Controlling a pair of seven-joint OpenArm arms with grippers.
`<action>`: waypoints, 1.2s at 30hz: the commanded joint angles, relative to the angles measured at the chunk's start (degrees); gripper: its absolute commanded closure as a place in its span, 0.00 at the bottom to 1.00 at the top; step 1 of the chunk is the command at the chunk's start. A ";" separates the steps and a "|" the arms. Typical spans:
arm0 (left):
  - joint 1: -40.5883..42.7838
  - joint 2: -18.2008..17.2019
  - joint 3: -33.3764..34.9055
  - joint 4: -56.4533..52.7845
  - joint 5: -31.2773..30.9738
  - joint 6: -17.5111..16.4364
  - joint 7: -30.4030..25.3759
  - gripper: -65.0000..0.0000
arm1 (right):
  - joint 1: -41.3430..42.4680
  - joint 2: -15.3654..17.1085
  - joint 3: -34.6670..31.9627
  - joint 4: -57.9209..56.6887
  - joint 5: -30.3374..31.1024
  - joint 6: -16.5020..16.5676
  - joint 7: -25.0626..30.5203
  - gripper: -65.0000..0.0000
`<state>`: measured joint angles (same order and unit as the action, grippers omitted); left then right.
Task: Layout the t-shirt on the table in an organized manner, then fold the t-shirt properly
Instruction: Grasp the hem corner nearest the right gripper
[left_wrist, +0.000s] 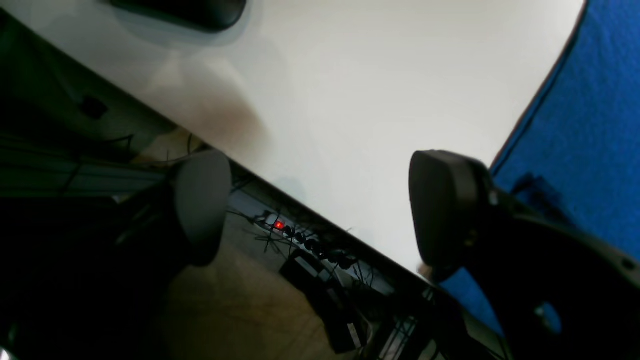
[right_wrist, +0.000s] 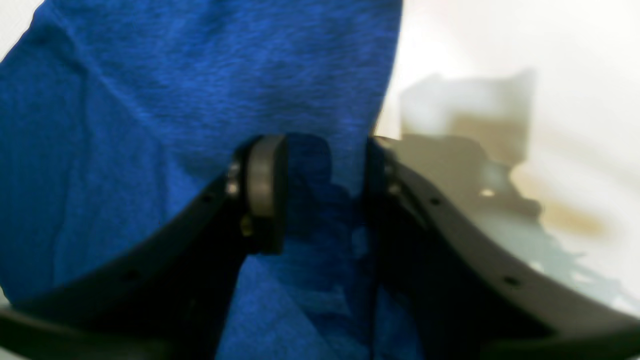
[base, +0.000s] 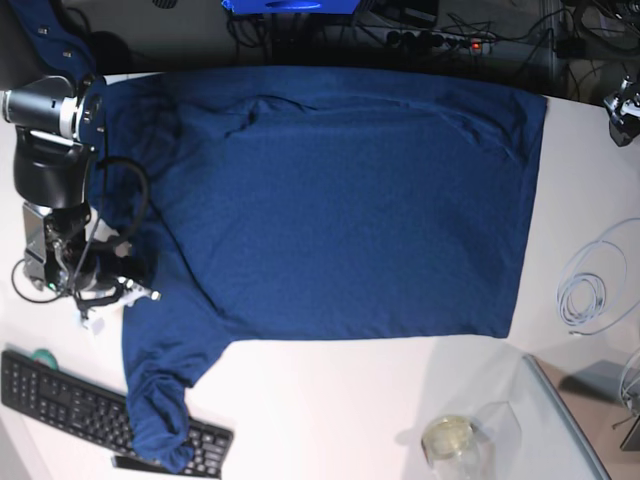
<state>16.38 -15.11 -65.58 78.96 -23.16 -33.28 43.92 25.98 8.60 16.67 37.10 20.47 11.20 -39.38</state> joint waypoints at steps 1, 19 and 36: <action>0.19 -1.28 -0.40 0.82 -0.80 -0.35 -1.24 0.18 | 1.32 0.41 -0.01 0.57 0.41 0.53 -0.23 0.81; -12.38 -6.29 22.55 -5.33 13.44 -0.17 -1.15 0.18 | -2.55 0.50 0.08 25.45 0.41 0.45 -10.69 1.00; -41.22 -6.47 37.93 -39.53 21.36 3.78 -7.75 0.18 | -6.24 0.41 0.08 31.95 0.67 0.53 -11.31 1.00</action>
<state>-23.66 -20.38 -27.57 38.48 -1.56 -29.23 36.91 18.04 8.34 16.62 67.85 20.51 11.25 -51.68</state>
